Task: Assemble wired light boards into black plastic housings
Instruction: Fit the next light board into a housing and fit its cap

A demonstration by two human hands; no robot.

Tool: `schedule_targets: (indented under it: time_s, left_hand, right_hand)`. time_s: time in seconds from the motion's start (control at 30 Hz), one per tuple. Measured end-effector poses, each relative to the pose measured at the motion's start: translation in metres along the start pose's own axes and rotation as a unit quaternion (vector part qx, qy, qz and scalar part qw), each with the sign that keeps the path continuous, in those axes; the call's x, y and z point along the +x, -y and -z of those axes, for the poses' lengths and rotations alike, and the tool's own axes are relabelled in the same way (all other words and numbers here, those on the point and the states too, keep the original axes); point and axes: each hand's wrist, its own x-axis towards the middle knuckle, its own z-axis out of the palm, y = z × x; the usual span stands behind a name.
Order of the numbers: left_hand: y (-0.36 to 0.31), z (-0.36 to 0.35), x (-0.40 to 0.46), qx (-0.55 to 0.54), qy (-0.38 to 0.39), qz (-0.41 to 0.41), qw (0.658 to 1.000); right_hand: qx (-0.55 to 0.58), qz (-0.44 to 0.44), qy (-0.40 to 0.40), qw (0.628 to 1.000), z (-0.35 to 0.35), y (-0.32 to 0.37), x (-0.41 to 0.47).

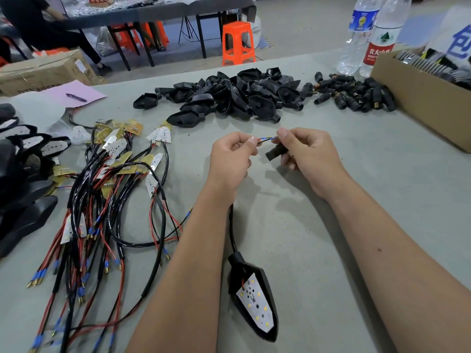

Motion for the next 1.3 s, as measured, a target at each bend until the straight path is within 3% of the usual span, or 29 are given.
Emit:
schedule_targets:
  time_s: [0.27,0.53,0.9,1.03,1.3]
  left_hand:
    - [0.0024,-0.0033,-0.0021,0.088,0.038,-0.051,0.994]
    - [0.0043,-0.0010,-0.0013,0.189,0.025,-0.117,0.975]
    - [0.0078,-0.0005,0.0021,0.167,0.001,-0.112,0.979]
    - [0.0097,0.0032,0.0053,0.095,-0.016,-0.078,0.992]
    - [0.0041,0.0024,0.0010,-0.009,0.036,-0.013,0.999]
  right_hand:
    - [-0.020,0.012,0.014,1.000,0.0011,0.0005,-0.0011]
    - [-0.075,0.026,0.010,0.997,-0.0037,0.0045,-0.0046]
    - [-0.055,0.008,-0.013,0.998,-0.0039,0.0037,-0.0047]
    - [0.010,-0.013,-0.059,0.998,0.0011,0.0033,-0.0003]
    - [0.146,-0.070,-0.063,0.985,-0.0007,0.0047,0.0022]
